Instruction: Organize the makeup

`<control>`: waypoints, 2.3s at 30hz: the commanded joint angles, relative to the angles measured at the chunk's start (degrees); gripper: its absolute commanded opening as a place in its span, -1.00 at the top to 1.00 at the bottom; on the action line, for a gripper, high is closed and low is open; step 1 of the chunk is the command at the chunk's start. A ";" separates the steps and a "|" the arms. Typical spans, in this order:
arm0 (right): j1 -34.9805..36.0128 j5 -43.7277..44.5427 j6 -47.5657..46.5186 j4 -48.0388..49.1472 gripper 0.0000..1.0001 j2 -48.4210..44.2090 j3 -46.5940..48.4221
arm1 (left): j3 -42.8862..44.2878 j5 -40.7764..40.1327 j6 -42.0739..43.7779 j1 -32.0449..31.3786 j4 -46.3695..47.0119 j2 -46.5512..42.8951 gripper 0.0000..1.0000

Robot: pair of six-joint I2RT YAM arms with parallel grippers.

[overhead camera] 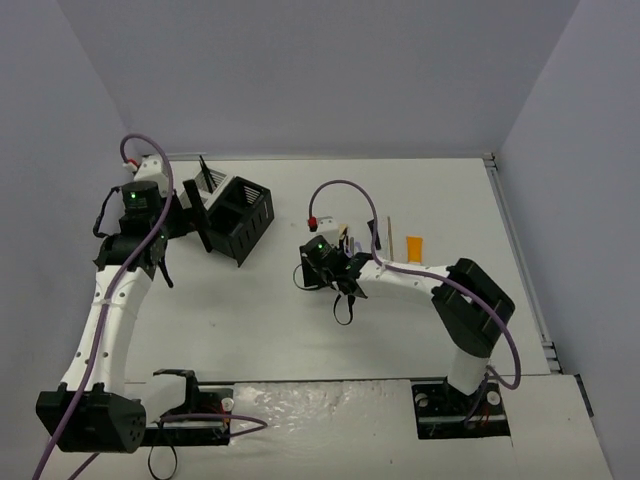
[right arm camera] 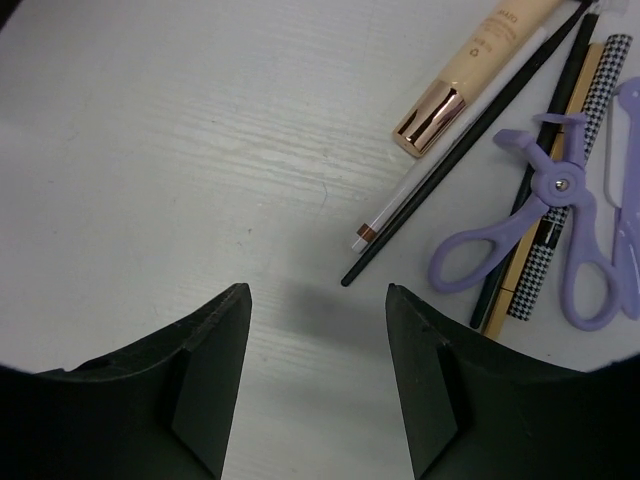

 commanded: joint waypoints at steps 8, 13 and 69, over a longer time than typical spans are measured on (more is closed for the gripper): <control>0.15 8.91 8.10 -4.47 0.02 7.80 5.22 | -1.39 2.62 0.69 0.16 0.13 -0.99 -0.94; 0.15 9.25 8.46 -4.70 0.09 8.53 3.84 | -1.39 3.46 0.30 0.52 0.19 -1.14 -0.94; -3.27 15.55 15.63 -8.67 1.00 -10.15 -5.01 | 0.03 11.63 -7.32 -0.30 1.87 0.00 -0.94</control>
